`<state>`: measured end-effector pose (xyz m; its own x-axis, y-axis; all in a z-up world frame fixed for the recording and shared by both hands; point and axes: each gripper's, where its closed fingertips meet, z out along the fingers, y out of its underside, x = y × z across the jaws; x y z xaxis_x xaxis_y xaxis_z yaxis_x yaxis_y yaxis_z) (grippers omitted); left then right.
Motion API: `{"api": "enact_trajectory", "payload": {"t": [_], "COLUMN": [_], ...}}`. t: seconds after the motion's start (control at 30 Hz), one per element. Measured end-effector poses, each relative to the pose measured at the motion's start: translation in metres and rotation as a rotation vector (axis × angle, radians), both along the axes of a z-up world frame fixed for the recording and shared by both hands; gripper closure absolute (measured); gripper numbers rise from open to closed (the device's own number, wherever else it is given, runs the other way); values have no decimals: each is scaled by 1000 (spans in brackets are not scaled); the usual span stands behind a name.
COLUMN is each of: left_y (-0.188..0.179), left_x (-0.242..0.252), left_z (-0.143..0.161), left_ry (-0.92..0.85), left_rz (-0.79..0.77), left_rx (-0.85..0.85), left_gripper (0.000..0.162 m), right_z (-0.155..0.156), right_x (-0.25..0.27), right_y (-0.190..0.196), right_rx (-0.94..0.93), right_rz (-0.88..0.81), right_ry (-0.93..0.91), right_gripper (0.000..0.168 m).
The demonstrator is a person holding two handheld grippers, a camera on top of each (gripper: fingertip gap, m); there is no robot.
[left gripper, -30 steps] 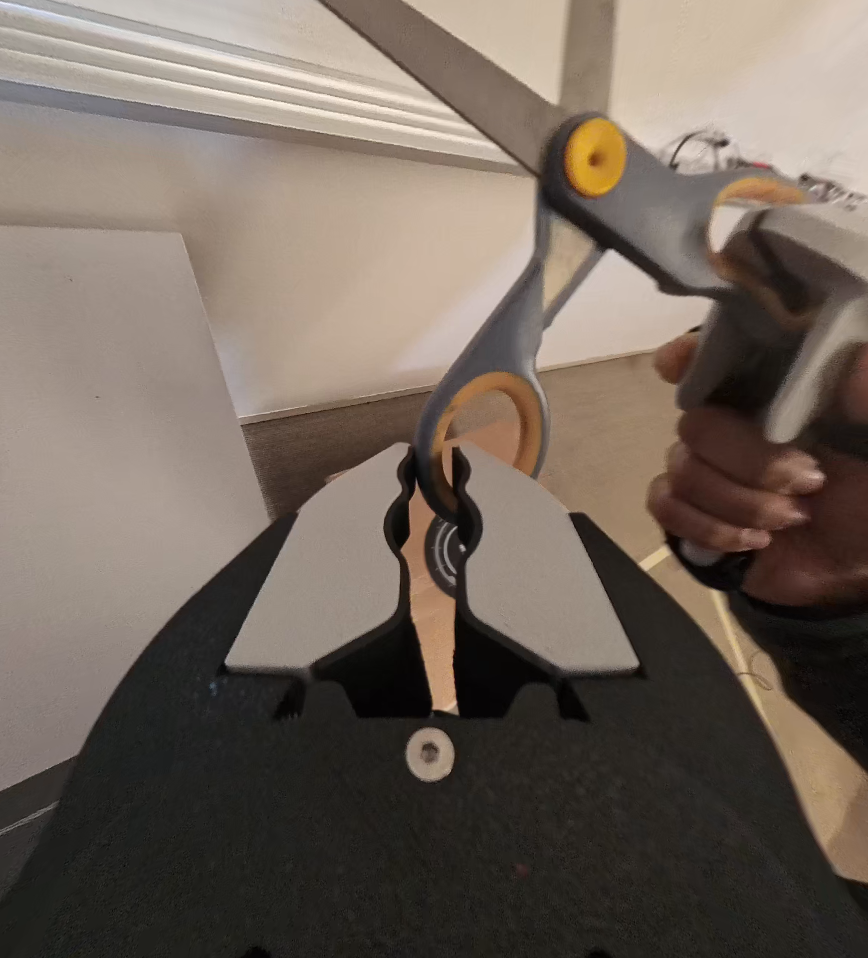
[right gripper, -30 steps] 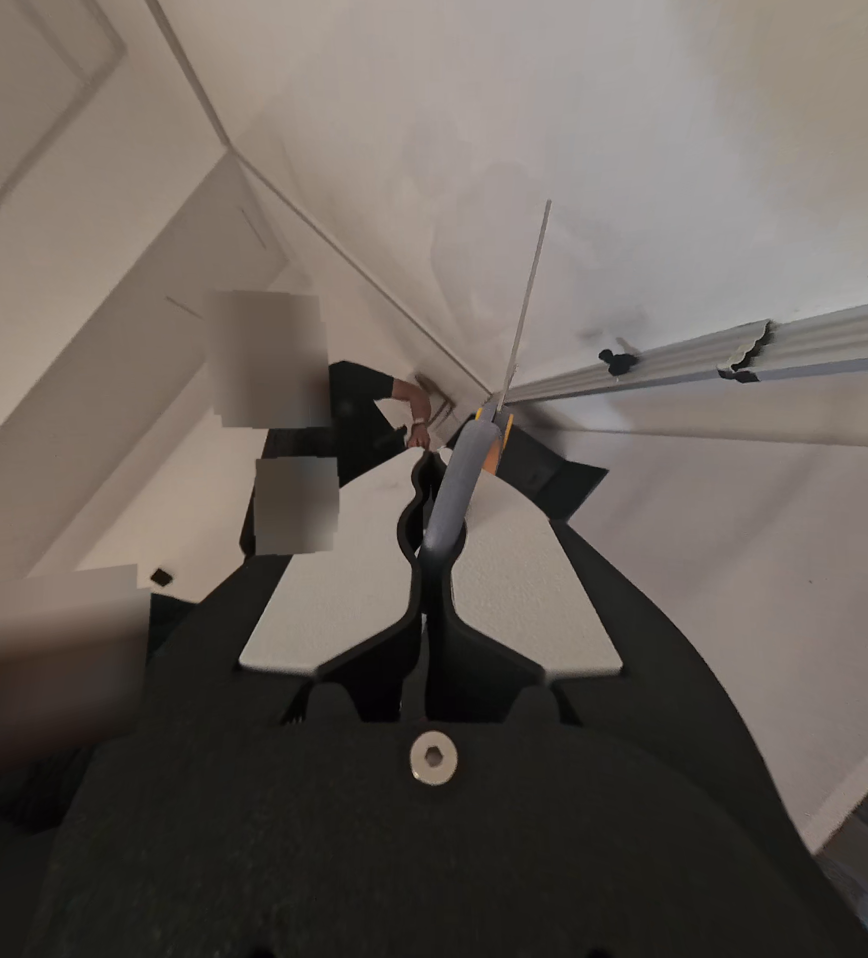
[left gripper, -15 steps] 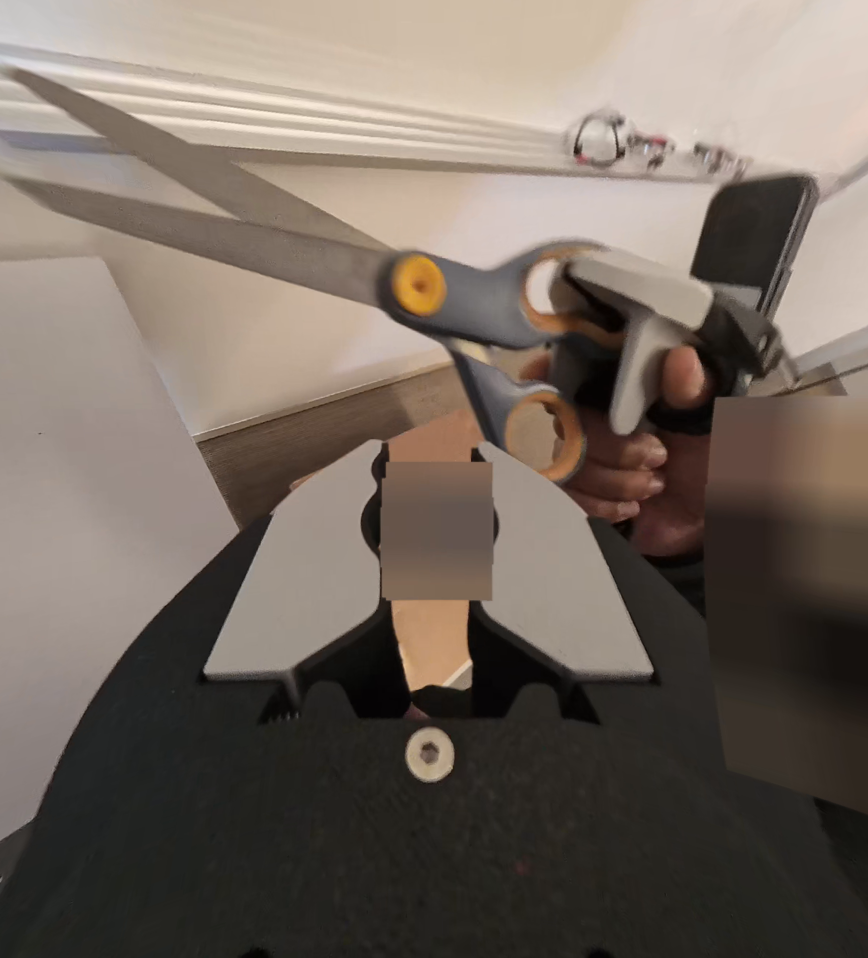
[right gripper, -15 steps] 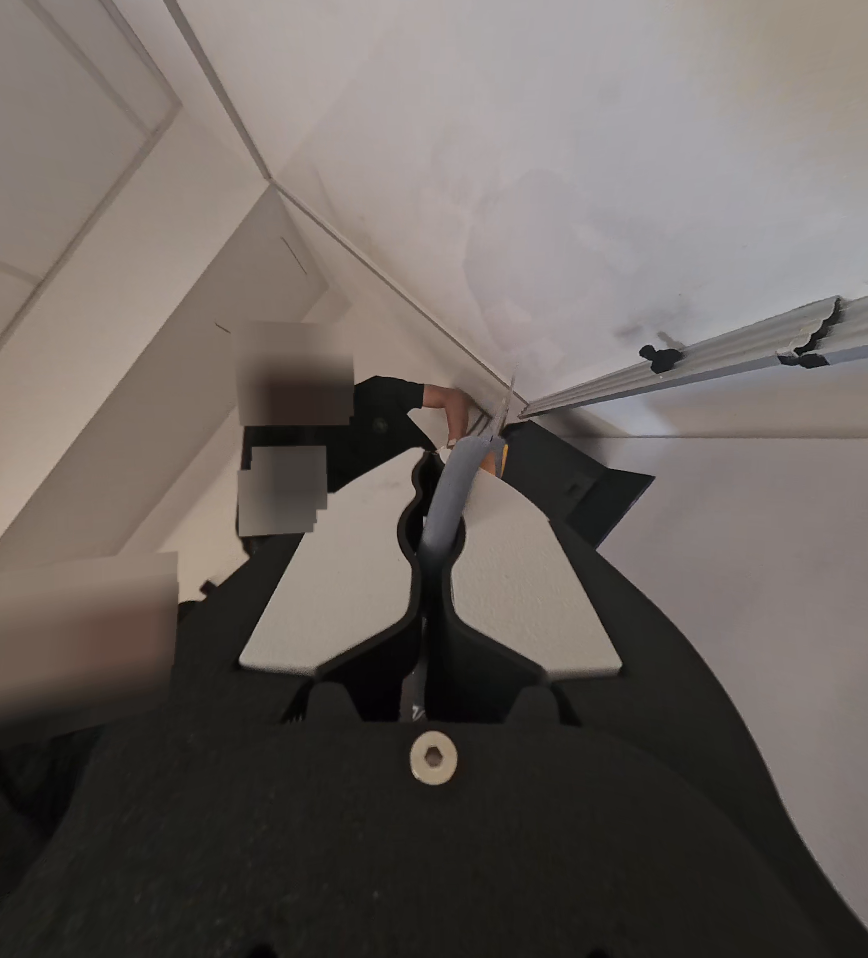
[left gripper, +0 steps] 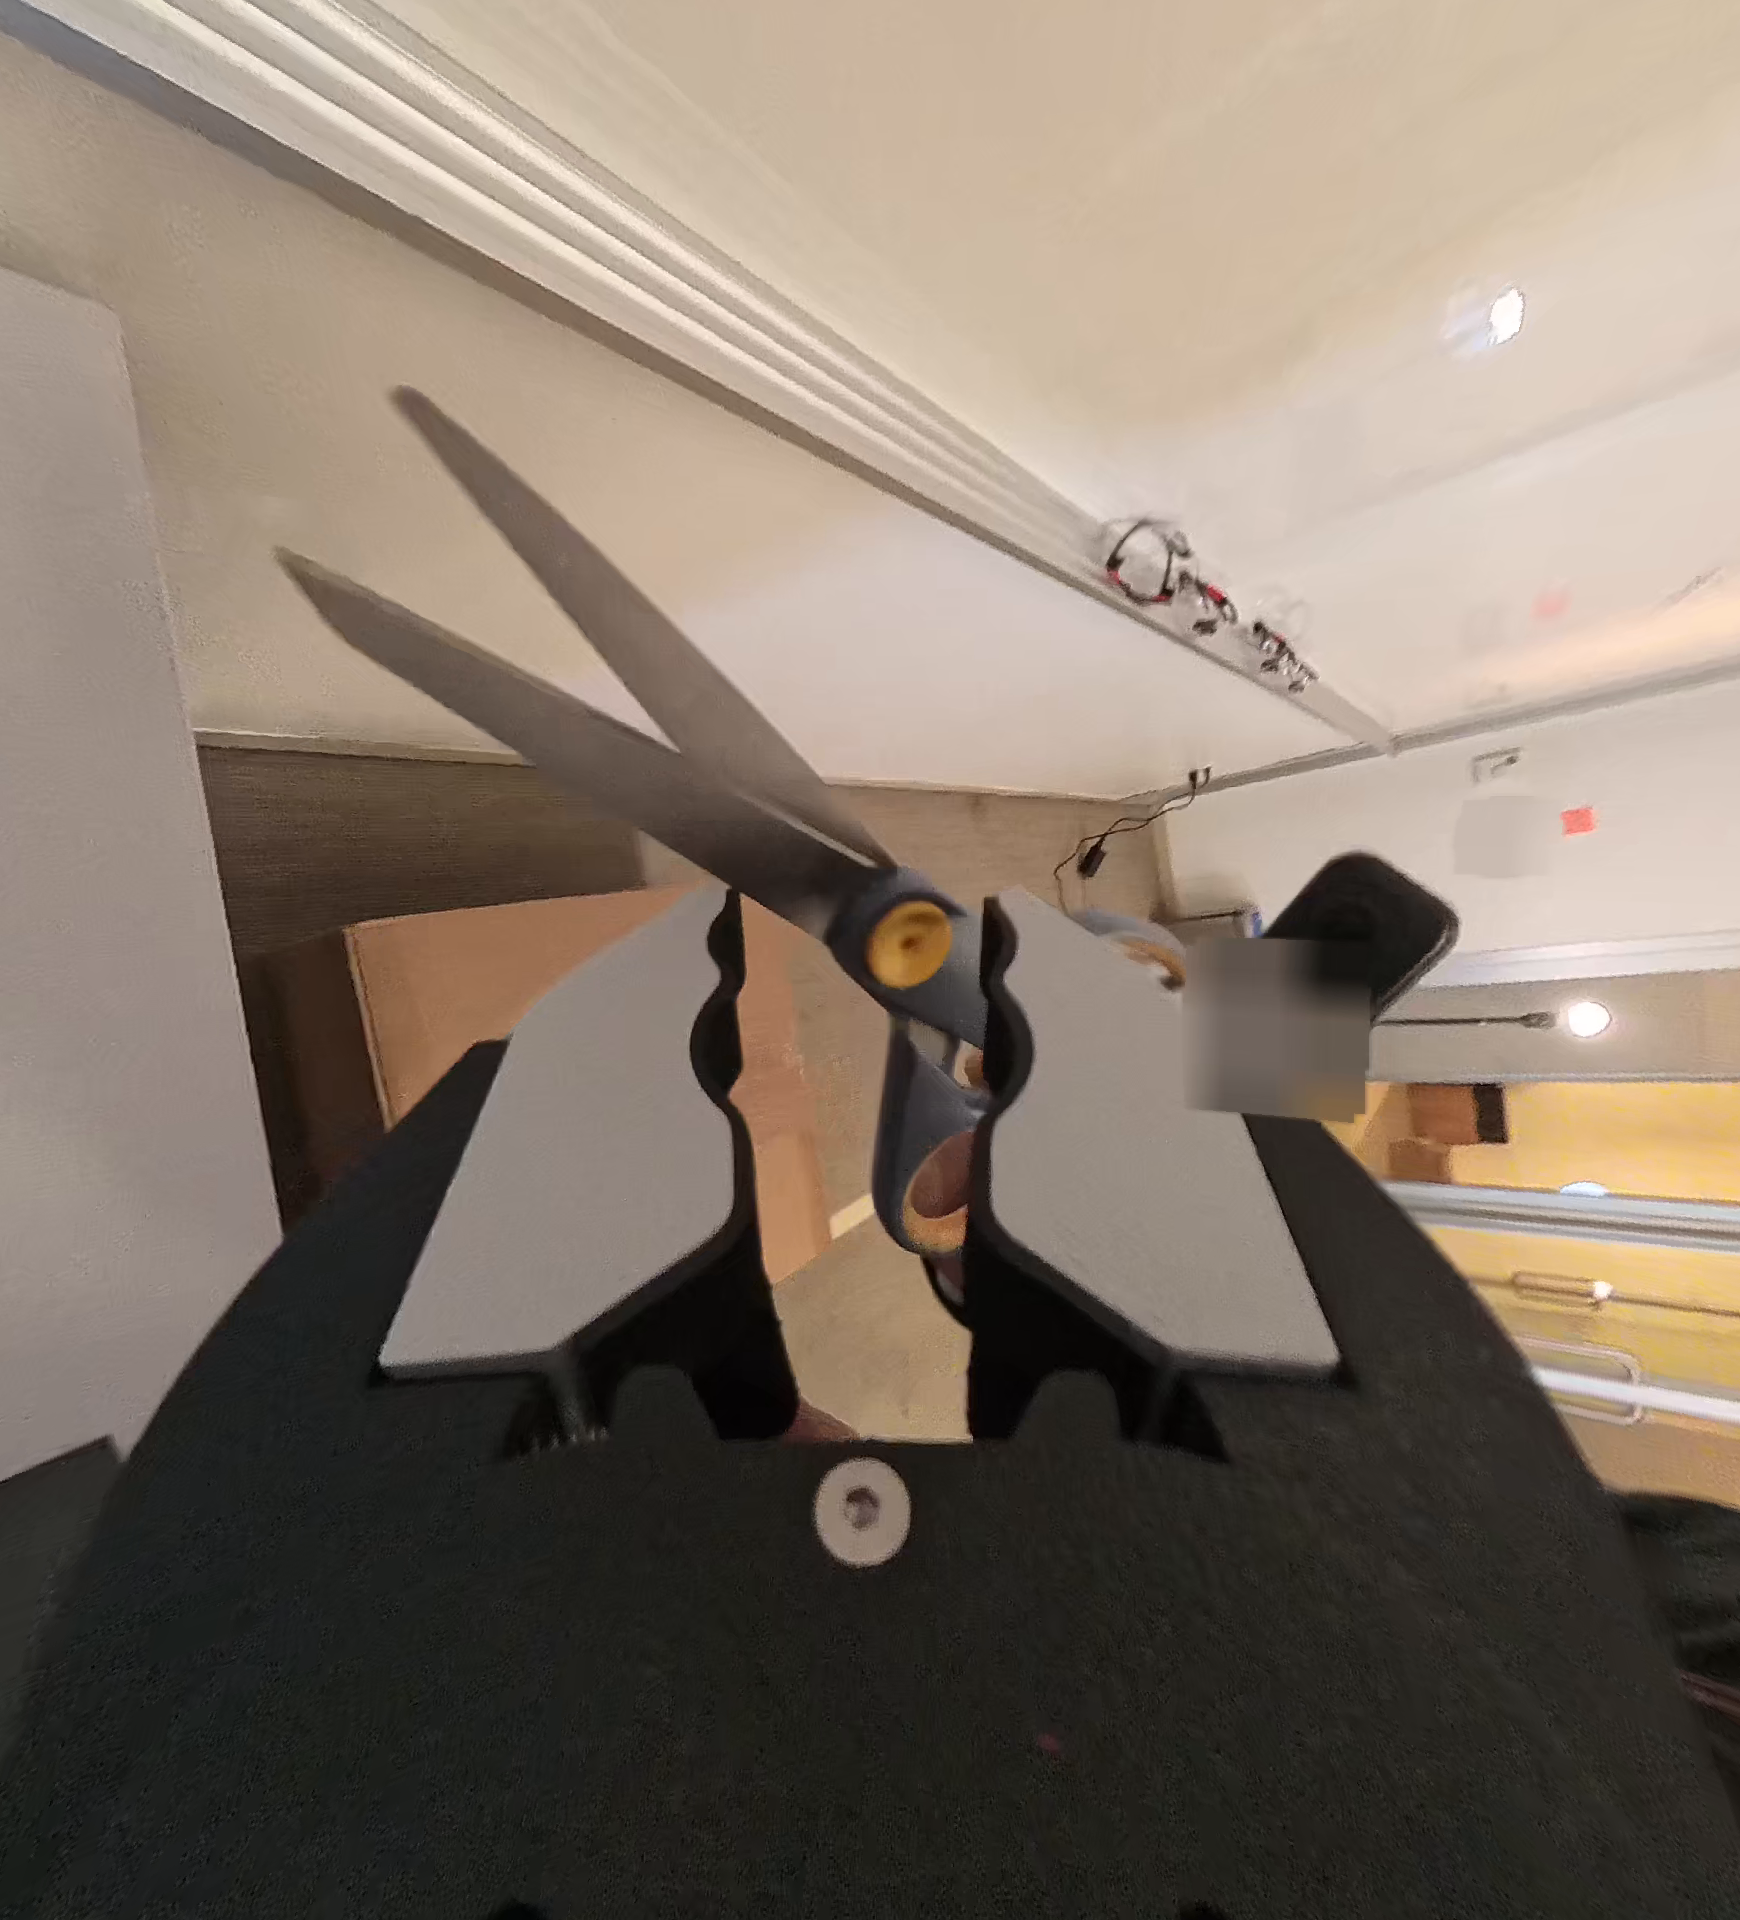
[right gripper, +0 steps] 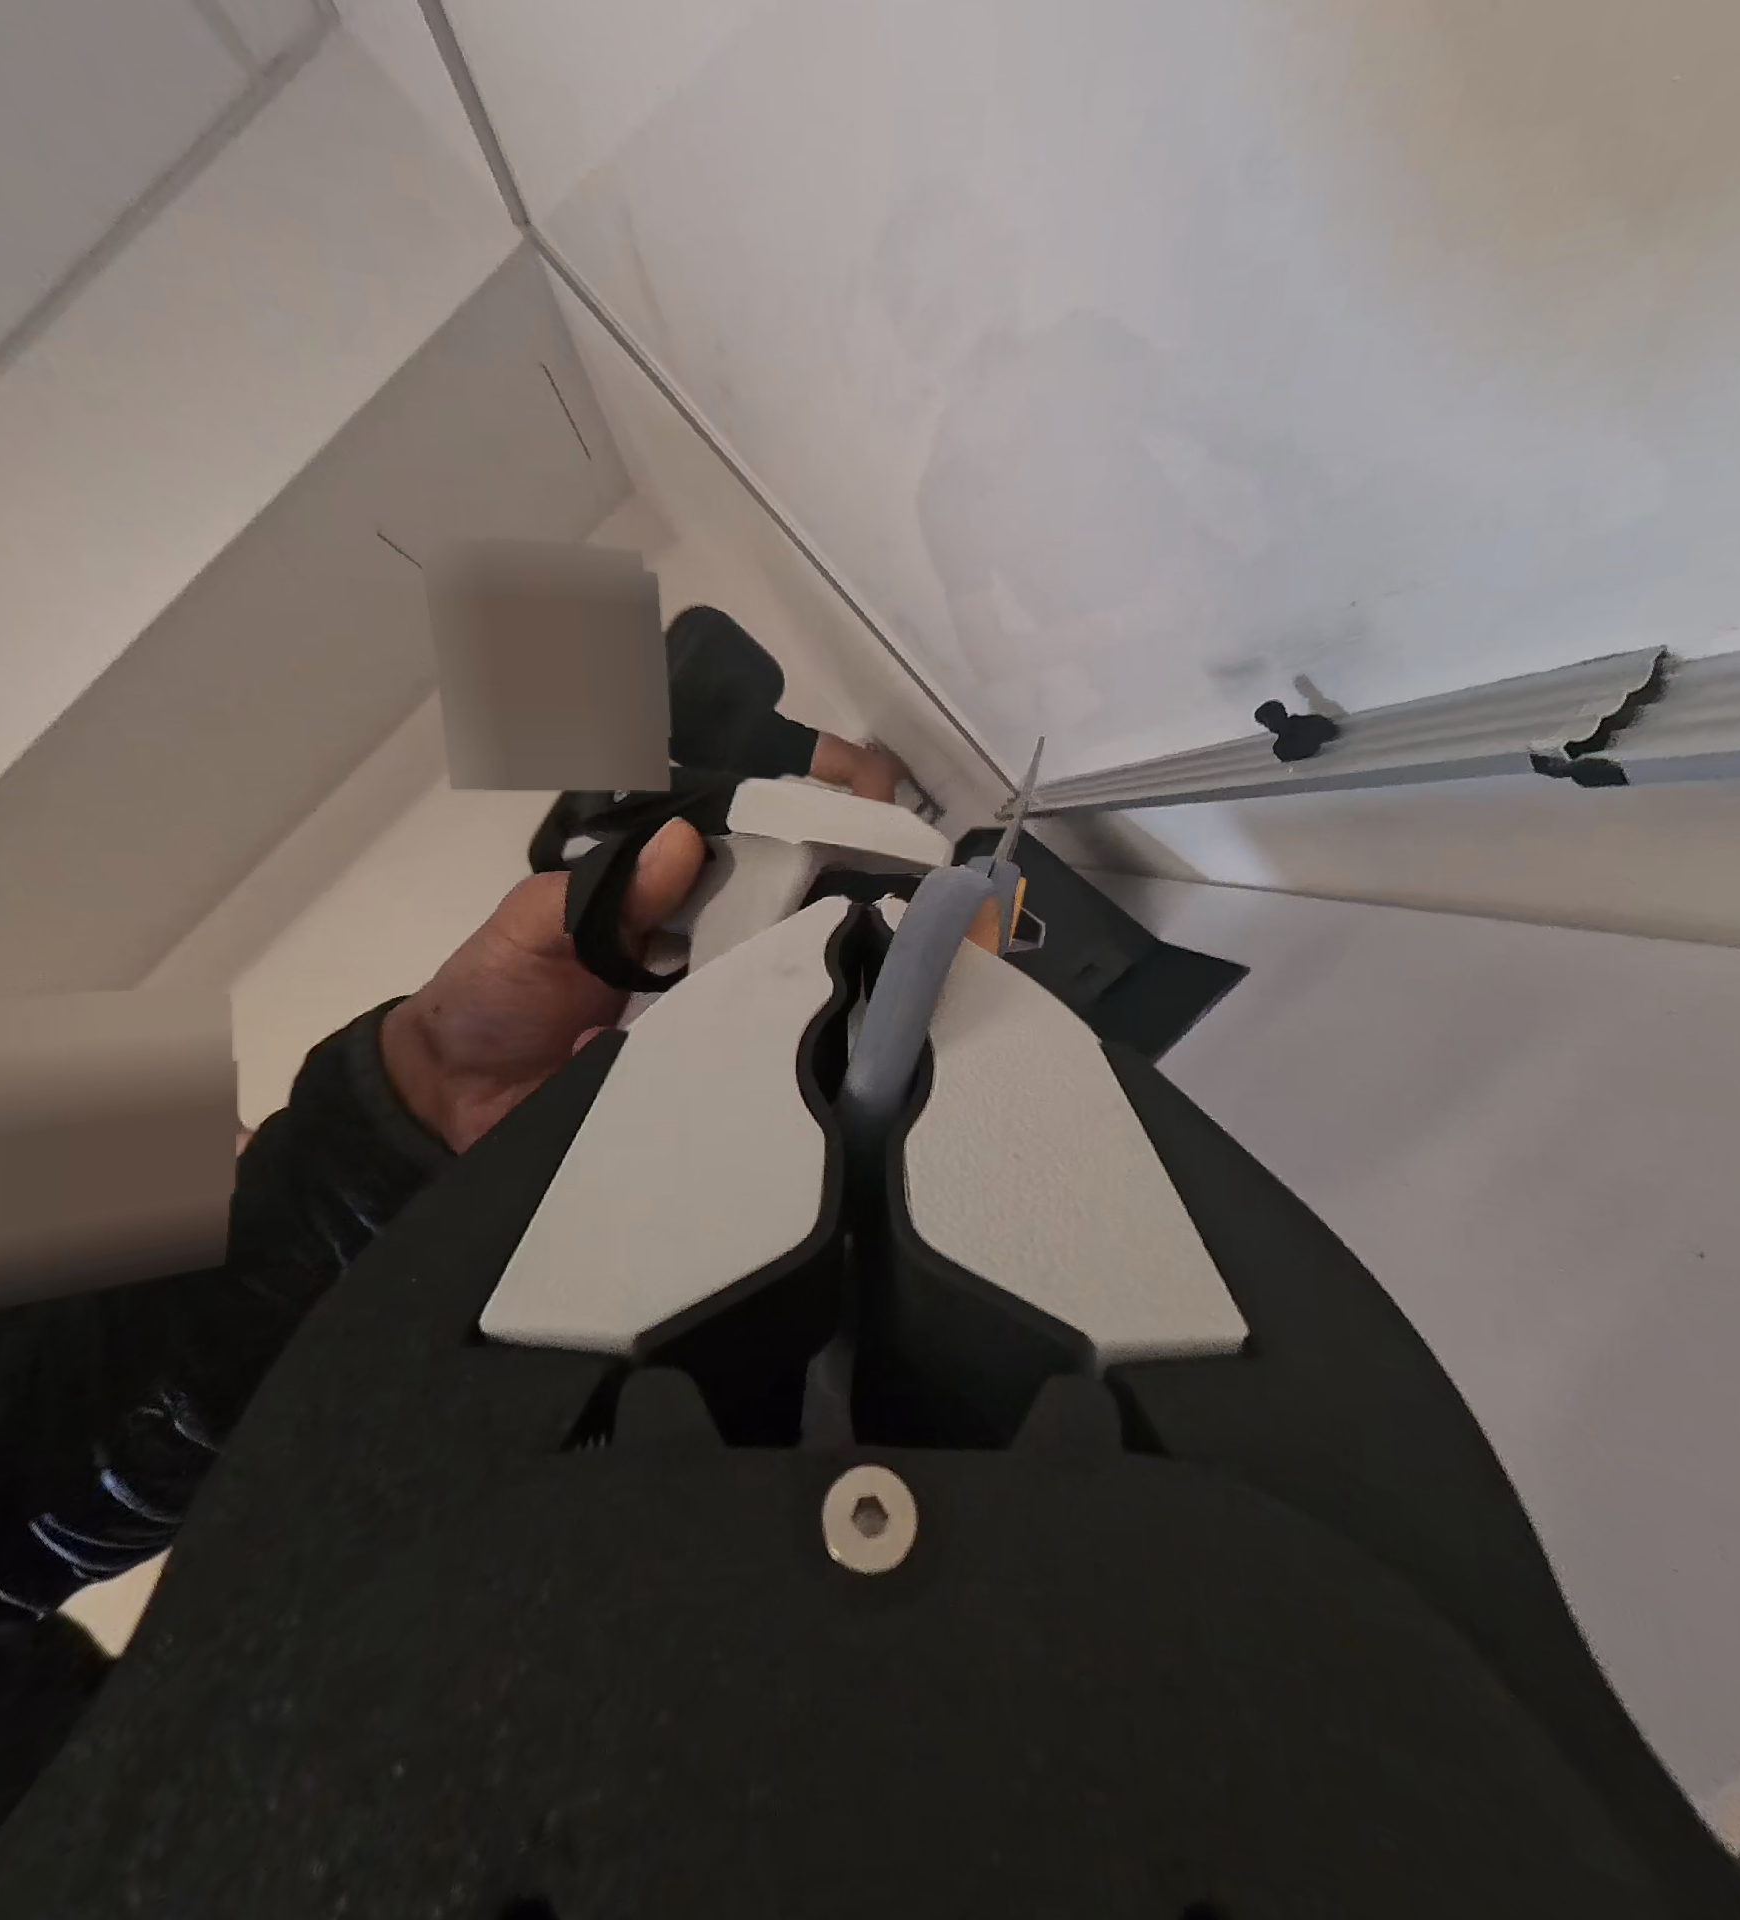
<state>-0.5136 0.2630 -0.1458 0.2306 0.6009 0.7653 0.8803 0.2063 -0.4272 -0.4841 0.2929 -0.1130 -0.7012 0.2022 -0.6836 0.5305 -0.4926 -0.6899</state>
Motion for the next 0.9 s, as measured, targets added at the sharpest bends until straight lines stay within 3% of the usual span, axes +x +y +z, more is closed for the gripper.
{"api": "enact_trajectory", "payload": {"t": [0.27,0.5,0.8,0.9], "left_y": [7,16,31,37], "left_x": [-20,-29,-48,-51], "left_z": [-9,-14,-8,1], "left_ry": [-67,-47,-27,-14], "left_rz": [41,5,113,108], "left_rx": [-18,2,143,194], "left_gripper": [129,136,146,147], "right_z": [-4,-20,-33,-23], "right_x": [-3,-3,-22,-16], "right_y": [1,3,18,22], "right_rx": [110,167,22,-90], "right_rz": [-102,-116,-112,-48], "right_ry": [165,192,137,167], "right_gripper": [168,168,168,147]}}
